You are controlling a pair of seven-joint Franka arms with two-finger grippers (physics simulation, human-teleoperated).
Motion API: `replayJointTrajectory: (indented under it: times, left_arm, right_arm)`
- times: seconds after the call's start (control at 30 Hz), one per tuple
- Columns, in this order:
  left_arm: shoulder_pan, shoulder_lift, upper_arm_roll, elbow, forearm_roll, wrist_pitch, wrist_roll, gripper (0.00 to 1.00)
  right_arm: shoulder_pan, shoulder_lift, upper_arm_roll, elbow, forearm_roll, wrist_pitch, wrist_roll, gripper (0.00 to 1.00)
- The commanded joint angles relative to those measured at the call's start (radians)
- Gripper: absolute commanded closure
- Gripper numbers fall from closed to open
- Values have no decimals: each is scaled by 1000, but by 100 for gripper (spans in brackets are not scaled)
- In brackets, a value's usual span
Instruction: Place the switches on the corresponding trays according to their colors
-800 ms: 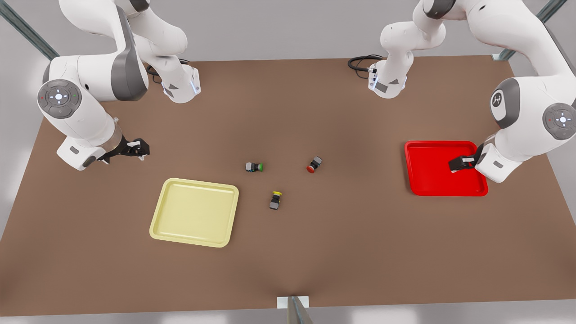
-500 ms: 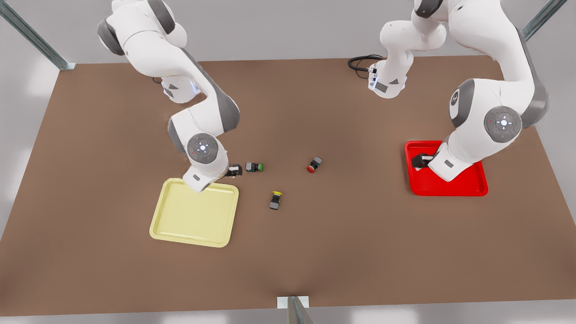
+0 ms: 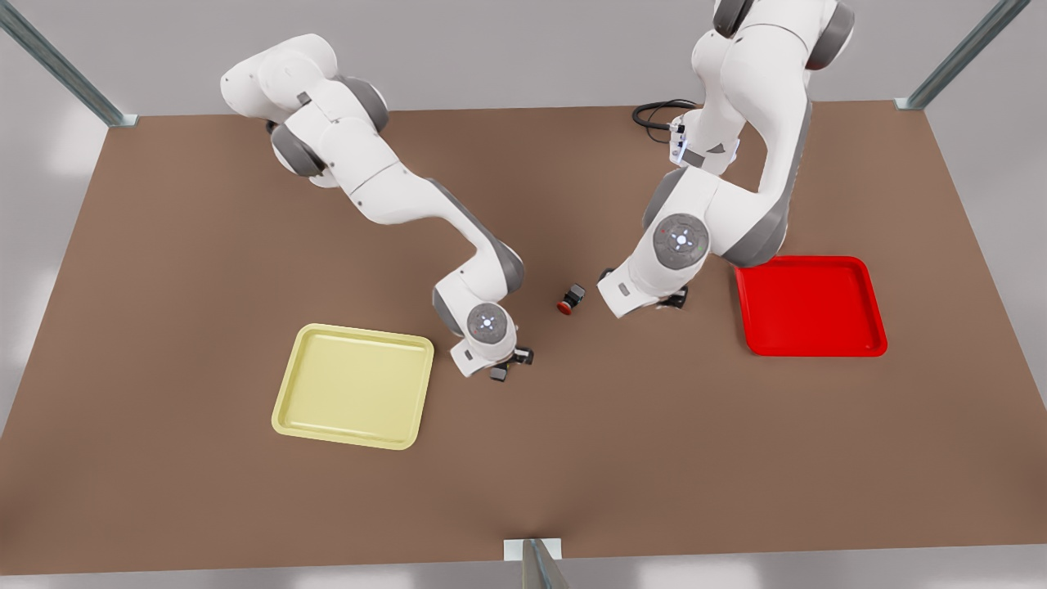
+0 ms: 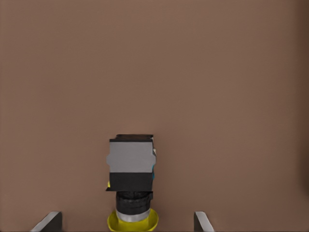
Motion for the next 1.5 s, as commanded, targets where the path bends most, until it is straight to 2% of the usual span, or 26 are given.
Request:
replayJointTrajectory:
  times: [0.0,0.4,0.53,0.73,0.87,0.9,0.97,1.07,1.1,1.17,1.47]
  left_arm:
    - [-10,3,0,0,-32,3,0,0]
    - [-61,109,1,-20,-40,106,-26,0]
    - [-67,112,1,-125,-37,201,-26,0]
    - [-65,103,-21,-206,-43,187,-26,0]
    - [-65,143,-41,-226,-46,226,-22,0]
    - [-68,158,-57,-244,-46,250,-20,0]
    - [-78,178,-72,-269,-41,285,-14,0]
    - [-107,180,-77,-379,-29,443,0,1]
    - [-113,178,-77,-393,-14,466,31,1]
    - [-110,174,-78,-434,-12,531,67,1]
    - [-116,174,-77,-465,-9,572,87,1]
  right_arm:
    - [3,5,-1,7,2,-1,0,0]
    - [-20,34,-5,37,0,0,-21,0]
    - [-21,42,-16,38,0,11,-25,0]
    - [-25,80,-16,75,0,45,-28,0]
    - [-21,96,-24,89,0,62,-26,0]
    - [-15,99,-22,89,2,65,-25,8]
    - [-17,100,-22,89,2,63,-23,14]
    - [-23,99,-22,87,2,63,-23,40]
    - [-23,99,-22,87,3,63,-23,44]
    - [-23,100,-22,87,3,63,-23,44]
    - [-25,99,-22,86,9,56,-25,44]
